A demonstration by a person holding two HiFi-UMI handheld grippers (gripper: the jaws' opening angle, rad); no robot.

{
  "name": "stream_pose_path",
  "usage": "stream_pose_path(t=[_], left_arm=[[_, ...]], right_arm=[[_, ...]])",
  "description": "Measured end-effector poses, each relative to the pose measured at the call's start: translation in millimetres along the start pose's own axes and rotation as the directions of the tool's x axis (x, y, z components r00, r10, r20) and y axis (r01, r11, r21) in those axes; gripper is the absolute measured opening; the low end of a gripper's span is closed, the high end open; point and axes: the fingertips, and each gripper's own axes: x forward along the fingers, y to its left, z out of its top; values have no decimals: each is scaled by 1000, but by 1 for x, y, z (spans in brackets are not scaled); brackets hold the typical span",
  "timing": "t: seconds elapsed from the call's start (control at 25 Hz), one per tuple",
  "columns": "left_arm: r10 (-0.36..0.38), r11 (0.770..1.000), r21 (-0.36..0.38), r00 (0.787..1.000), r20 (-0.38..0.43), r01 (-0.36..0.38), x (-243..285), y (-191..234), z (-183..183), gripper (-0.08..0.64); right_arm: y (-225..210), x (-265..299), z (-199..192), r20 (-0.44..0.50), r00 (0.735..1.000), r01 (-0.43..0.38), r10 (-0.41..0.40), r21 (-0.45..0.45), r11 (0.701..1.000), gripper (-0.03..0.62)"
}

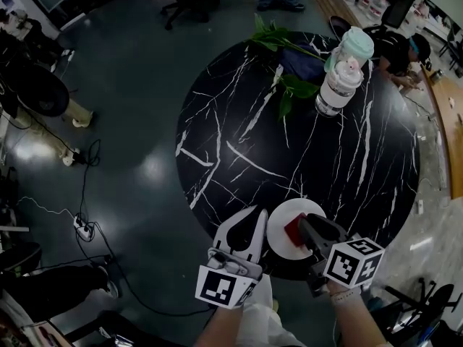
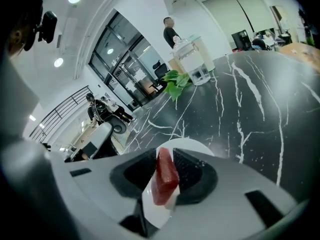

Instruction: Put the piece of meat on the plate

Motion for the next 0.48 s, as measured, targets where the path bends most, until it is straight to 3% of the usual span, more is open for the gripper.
stream_pose_path(t=[0.48], left_arm=[[1,999,46,1000,6,-1,1,-2,-4,8]], right_arm=[[-5,0,3,21,1000,2,-1,-55,998,123]])
